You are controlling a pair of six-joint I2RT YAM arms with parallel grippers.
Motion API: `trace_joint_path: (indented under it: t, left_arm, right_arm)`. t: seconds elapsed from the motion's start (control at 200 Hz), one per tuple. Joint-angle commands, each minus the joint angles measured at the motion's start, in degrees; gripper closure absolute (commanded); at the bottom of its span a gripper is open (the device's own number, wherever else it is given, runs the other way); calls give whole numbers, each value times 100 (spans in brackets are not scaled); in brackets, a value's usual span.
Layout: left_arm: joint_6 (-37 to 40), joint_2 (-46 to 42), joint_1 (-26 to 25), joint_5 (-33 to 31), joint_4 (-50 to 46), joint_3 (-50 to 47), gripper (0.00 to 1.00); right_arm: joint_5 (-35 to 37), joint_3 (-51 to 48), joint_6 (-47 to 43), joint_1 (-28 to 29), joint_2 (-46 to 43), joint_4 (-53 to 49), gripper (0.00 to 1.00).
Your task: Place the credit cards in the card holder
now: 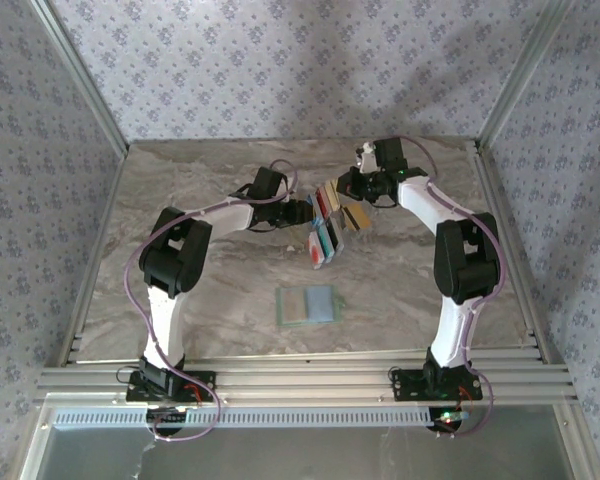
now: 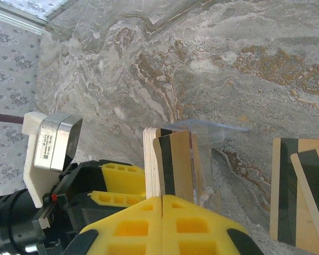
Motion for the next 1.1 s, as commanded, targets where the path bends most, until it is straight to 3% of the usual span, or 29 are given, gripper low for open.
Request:
trace_joint_path:
  t: [0.0,0.545,1.094]
  left_arm:
    - [104,107,-47,34,-96,176,51]
    - [26,-797,55,236,-19,-353,51]
    - [-36,-2543,102,-405,123,-1900,49]
  right_arm:
    - [140,-88,16,-31,-281,5,97]
    - [561,-246,34,-40,-731,-41,100]
    - [1232,-619,15,210,-1756,-143,100]
